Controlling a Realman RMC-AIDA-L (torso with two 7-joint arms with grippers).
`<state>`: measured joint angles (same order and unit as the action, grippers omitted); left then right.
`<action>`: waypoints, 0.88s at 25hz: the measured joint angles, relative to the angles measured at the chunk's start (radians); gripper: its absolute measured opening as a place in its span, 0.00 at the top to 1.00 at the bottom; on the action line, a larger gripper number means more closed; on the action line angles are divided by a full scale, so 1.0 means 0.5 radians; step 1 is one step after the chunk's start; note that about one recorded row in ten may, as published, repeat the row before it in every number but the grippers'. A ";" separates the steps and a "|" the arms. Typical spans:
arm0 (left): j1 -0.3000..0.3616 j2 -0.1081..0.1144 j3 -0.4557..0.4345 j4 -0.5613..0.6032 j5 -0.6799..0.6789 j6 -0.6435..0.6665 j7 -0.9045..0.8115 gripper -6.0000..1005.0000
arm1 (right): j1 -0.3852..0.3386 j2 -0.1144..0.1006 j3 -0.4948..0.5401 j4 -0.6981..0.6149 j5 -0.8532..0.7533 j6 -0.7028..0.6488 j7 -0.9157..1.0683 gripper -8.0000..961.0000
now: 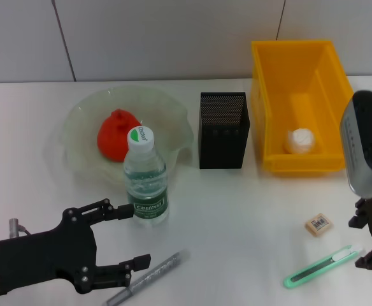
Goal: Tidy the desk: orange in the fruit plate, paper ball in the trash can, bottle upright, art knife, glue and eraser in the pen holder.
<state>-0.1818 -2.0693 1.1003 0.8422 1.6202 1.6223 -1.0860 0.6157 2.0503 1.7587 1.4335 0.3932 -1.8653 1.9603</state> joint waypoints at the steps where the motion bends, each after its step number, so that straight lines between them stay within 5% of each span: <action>1: 0.002 0.000 0.000 0.000 -0.003 0.003 0.000 0.17 | -0.002 0.002 -0.017 -0.007 -0.020 0.007 -0.027 0.27; 22: -0.020 0.000 -0.010 -0.044 -0.017 0.015 0.000 0.17 | 0.002 0.048 -0.119 -0.136 -0.086 0.157 -0.274 0.27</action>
<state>-0.1920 -2.0693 1.0952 0.8204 1.6118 1.6298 -1.0860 0.6169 2.0743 1.6990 1.3653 0.3503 -1.7869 1.8234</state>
